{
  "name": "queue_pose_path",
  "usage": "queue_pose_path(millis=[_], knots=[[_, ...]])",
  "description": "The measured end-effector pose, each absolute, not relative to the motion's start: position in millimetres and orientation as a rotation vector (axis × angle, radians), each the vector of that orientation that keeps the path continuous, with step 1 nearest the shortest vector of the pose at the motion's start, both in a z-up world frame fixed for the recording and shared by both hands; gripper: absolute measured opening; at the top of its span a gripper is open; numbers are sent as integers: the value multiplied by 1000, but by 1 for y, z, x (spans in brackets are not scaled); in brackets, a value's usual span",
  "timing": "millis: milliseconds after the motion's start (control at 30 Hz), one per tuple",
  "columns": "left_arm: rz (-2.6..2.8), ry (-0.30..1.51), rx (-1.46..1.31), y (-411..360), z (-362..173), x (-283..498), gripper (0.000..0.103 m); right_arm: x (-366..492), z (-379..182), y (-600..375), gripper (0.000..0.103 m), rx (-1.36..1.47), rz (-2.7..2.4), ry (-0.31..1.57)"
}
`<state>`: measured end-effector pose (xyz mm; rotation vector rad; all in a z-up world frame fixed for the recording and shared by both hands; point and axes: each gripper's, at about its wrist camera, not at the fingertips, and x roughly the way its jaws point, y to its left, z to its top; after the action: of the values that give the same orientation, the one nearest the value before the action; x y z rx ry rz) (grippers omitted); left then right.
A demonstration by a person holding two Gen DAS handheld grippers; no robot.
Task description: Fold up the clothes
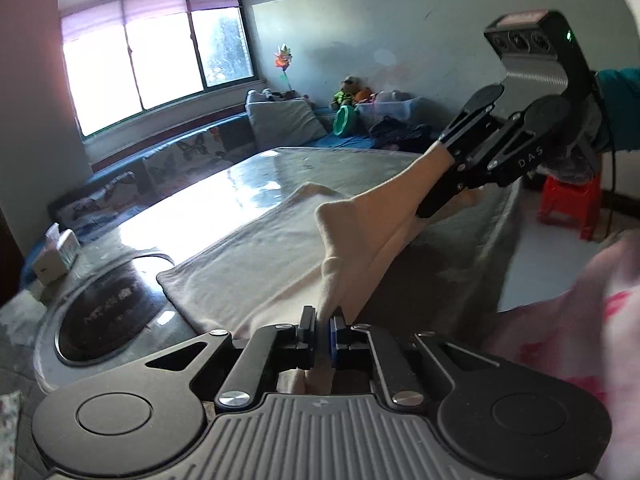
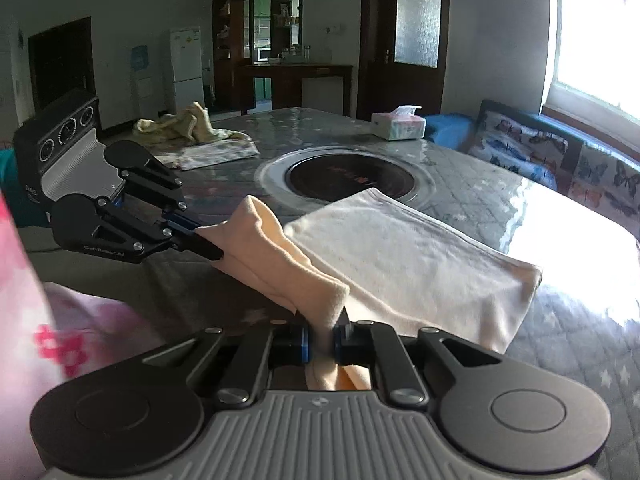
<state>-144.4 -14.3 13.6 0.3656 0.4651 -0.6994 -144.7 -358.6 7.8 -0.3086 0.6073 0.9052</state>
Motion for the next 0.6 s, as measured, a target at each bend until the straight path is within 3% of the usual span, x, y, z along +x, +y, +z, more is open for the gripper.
queue_pose_path(millis=[200,600], knots=[[-718,444,354,-17,34,-157,7,-167,34,-362,9,-352,899,598],[-672,433,354,-31,42,-46,7,-75,51,-359,9,-374,856,588]])
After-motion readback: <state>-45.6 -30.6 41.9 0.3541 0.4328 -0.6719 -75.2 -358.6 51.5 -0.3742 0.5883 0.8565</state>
